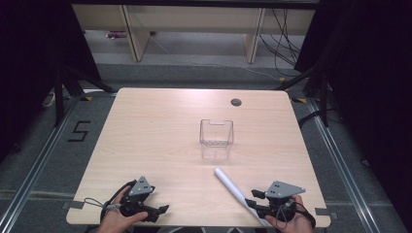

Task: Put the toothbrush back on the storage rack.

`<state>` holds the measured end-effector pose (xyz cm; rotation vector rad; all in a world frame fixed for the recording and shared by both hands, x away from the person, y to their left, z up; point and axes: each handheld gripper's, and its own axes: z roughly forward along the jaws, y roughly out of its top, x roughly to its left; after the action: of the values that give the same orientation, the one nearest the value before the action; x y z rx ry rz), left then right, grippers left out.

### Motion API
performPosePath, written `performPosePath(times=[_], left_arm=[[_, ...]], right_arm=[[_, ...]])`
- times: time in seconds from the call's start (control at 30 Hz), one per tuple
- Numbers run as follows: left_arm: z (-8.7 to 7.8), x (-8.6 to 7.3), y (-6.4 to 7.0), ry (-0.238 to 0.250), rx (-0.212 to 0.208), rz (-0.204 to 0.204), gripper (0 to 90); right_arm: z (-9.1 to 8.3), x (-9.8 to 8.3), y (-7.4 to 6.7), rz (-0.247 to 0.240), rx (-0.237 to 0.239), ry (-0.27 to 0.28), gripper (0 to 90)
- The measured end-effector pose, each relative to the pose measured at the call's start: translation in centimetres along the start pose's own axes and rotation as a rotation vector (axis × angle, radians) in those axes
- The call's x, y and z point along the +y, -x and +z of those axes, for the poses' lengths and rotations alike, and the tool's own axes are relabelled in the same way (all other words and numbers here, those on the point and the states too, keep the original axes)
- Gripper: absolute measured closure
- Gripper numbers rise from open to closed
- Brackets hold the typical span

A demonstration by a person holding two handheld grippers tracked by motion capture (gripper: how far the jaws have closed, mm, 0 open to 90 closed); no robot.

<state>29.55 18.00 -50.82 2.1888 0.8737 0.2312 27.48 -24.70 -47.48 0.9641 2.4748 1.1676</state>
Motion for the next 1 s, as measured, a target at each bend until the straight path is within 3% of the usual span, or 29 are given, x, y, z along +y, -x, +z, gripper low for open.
performPosePath(times=[0.03,0.2,0.43,0.73,0.77,1.0], left_arm=[[0.0,0.0,0.0,0.0,0.0,0.001,14.9],[0.0,0.0,0.0,-0.001,-0.005,0.002,14.9],[0.0,0.0,0.0,-0.003,-0.006,0.006,14.9],[0.1,0.0,0.1,0.013,-0.005,-0.011,14.9],[0.1,0.0,0.1,0.011,-0.006,-0.009,14.9],[0.1,0.0,0.1,0.01,-0.007,-0.007,14.9]], right_arm=[[0.2,-0.1,-0.2,-0.012,0.022,-0.024,66.9],[0.5,-0.3,-0.5,-0.026,0.037,-0.044,76.5],[0.9,-0.5,-0.6,-0.041,0.037,-0.066,86.1],[1.4,-0.8,-0.9,-0.043,0.045,-0.106,88.0],[1.5,-0.8,-0.7,-0.069,0.053,-0.109,88.1],[1.7,-1.0,-0.8,-0.076,0.043,-0.132,88.6]])
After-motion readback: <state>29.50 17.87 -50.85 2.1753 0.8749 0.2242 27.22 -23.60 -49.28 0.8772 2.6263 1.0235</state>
